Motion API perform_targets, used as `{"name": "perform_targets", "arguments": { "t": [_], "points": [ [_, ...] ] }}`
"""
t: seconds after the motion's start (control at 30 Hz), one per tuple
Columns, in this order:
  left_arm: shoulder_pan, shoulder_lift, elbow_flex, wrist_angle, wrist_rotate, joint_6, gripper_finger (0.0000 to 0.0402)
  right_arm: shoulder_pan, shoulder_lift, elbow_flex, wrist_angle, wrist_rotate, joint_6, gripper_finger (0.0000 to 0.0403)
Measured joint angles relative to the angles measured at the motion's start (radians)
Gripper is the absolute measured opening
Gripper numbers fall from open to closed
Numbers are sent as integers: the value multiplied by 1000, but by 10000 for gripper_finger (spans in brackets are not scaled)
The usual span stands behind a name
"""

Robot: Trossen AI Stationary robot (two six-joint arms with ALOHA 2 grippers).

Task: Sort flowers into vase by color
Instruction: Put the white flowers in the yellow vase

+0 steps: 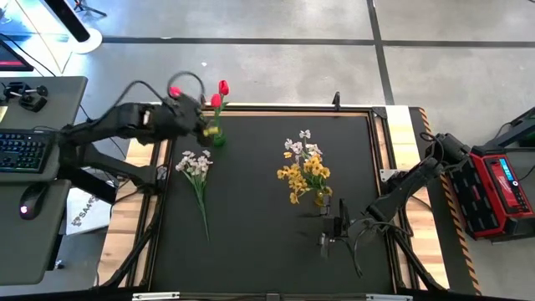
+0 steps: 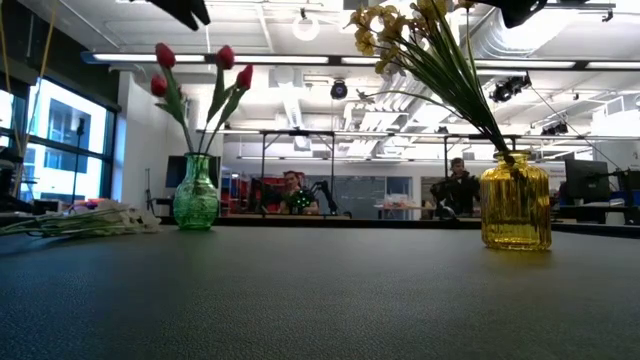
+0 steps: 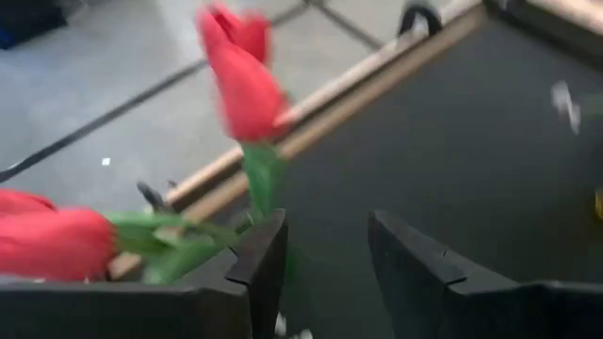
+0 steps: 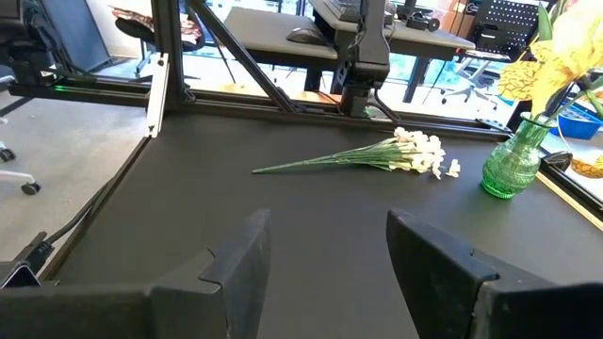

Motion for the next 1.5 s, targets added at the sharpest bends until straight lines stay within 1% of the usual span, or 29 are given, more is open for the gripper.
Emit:
{"name": "perform_targets", "arguments": {
  "t": [0.1,0.3,0.33,0.5,0.6,0.73,0.83,1.0,1.1,1.17,1.3,1.4,1.5],
  "points": [
    [-82,67,32,-119,17,-100,125,0,0,0,-2,-8,0,199],
    [-274,189,49,-337,157,-365,106,0,0,0,-3,-39,0,199],
    [-311,208,44,-340,166,-411,104,0,0,0,-3,-48,0,199],
    [-470,261,-65,-285,180,-556,96,0,0,0,-11,-61,0,199],
    [-524,300,-155,-285,196,-716,99,0,0,0,-20,-69,0,199],
    [-557,334,-279,-274,305,-899,118,0,0,0,-26,-91,-1,199],
    [-582,346,-374,-221,364,-999,146,0,0,0,-29,-93,-8,199],
    [-599,340,-534,-34,366,-1152,200,0,0,0,-36,-92,-8,199],
    [-598,340,-620,96,364,-1200,217,0,0,0,-43,-94,-4,199],
    [-591,340,-671,167,359,-1239,219,0,0,0,-47,-94,5,199],
    [-589,341,-744,180,366,-1320,207,0,0,0,-48,-94,8,199],
    [-590,341,-771,229,340,-1343,188,0,0,0,-48,-94,12,199],
    [-590,341,-801,350,314,-1318,160,-1,0,0,-48,-94,19,199]
  ]
}}
